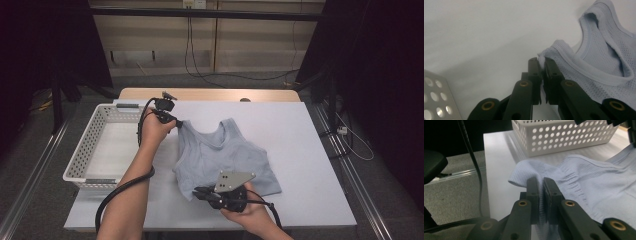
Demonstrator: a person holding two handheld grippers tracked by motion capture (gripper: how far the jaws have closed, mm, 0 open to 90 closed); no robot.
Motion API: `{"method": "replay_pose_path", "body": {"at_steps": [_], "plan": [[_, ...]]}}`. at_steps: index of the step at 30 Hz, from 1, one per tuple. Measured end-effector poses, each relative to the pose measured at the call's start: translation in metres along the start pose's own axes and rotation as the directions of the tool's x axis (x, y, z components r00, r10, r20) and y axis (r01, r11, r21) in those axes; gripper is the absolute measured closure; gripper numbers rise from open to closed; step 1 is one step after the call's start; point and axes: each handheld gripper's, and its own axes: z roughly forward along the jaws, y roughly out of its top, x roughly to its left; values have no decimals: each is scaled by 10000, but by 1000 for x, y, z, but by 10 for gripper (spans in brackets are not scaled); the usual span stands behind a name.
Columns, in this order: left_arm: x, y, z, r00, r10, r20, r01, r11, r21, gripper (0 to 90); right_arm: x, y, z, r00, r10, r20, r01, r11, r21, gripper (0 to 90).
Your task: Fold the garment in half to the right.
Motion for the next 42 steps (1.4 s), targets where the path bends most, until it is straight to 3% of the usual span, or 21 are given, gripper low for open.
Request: {"method": "replay_pose_path", "body": {"at_steps": [5, 19, 32, 42], "plan": [[-1, 4, -3, 10000, -65, 33, 64, 9998, 188, 852, -2, 3, -7, 9999, 77, 76, -75, 9997, -234, 847], [2, 8, -15, 10000, 22, -55, -19, 9989, 458, 853, 2, 5, -5, 10000, 63, -59, -65, 9997, -254, 847], [15, -2, -24, 9997, -161, -157, 172, 9975, 684, 853, 8, 12, -1, 9991, 7, -424, -24, 9992, -393, 847], [21, -5, -29, 9993, -305, -218, 317, 9978, 589, 852, 8, 12, 5, 9982, 48, -595, -71, 9992, -401, 847]]}}
